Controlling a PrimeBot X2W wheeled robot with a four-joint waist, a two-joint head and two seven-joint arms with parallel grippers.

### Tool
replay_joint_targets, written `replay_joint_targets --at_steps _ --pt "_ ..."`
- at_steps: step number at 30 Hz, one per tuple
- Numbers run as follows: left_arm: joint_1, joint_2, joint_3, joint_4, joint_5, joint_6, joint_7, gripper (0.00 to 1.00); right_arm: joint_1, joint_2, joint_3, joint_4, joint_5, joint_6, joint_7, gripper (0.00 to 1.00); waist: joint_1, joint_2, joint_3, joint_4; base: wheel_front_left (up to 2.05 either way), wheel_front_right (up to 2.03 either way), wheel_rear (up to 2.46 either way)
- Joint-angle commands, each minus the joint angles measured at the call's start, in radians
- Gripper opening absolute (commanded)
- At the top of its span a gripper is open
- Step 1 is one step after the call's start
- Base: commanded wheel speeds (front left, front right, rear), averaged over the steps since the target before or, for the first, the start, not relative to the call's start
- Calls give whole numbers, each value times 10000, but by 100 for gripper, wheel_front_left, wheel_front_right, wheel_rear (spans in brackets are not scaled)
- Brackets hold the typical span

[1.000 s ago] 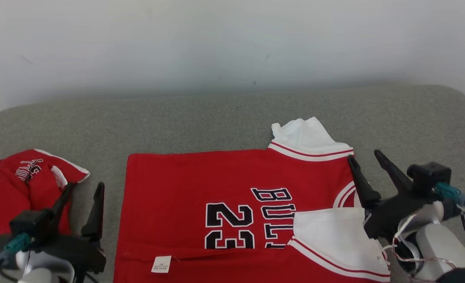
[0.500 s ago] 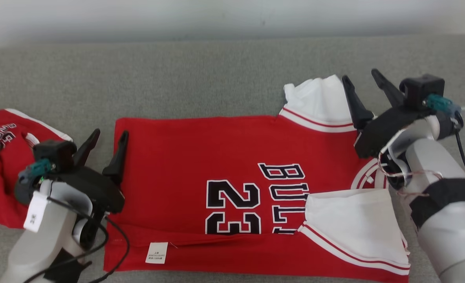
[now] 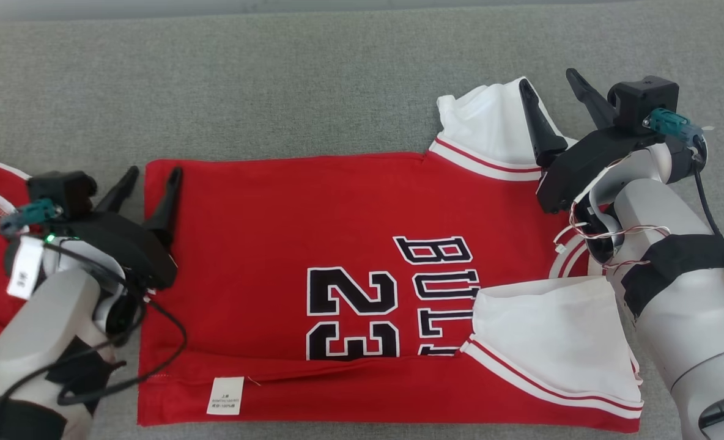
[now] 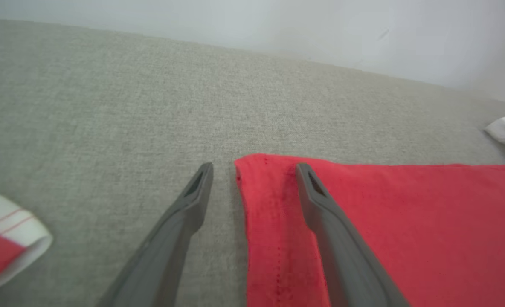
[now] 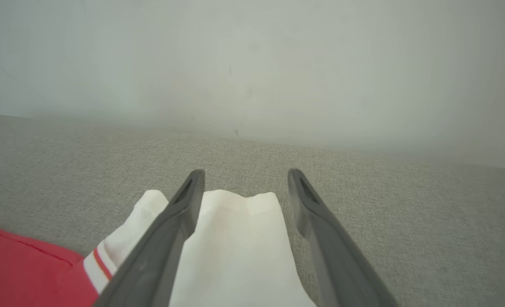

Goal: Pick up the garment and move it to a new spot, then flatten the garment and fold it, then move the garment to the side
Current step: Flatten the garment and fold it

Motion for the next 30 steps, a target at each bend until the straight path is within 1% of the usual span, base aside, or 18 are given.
replay_joint_targets --at_steps 1,9,10,12,14,17,18,24,26,30 --pt "-169 92 9 186 -281 0 35 100 -108 14 46 112 126 -8 -91 100 -1 -2 46 -51 0 0 0" --pt "-846 -25 -250 1020 -1217 6 815 100 -276 112 357 510 337 -8 -238 100 -1 -2 52 -166 0 0 0" --pt "-909 -73 -392 1092 -1183 5 945 100 -294 111 376 538 374 -8 -248 100 -1 -2 52 -173 0 0 0" --pt "-1013 -187 -371 1231 -1438 5 1098 100 -322 113 421 594 439 -8 -255 100 -1 -2 58 -174 0 0 0" --pt "-1175 -184 -467 1412 -1332 5 1112 100 -326 111 452 642 496 -8 -259 100 -1 -2 56 -150 0 0 0" --pt "-1279 -375 -459 1714 -1544 5 1330 100 -332 77 444 625 538 -8 -265 100 -1 -2 15 -106 0 0 0" --pt "-1352 -404 -456 1870 -1574 85 1435 100 -304 66 435 618 554 -8 -265 100 -1 -2 -11 -80 0 0 0" --pt "-1591 -889 -481 2568 -1793 228 2225 100 -146 71 394 628 584 -8 -262 100 -1 -2 -189 101 0 0 0" --pt "-1644 -1034 -521 2724 -1843 207 2516 100 -109 105 418 665 594 -8 -263 100 -1 -2 -243 137 0 0 0" --pt "-1813 -1244 -487 2833 -1946 183 2605 100 -123 149 454 774 633 -8 -262 100 -1 -2 -289 173 0 0 0"
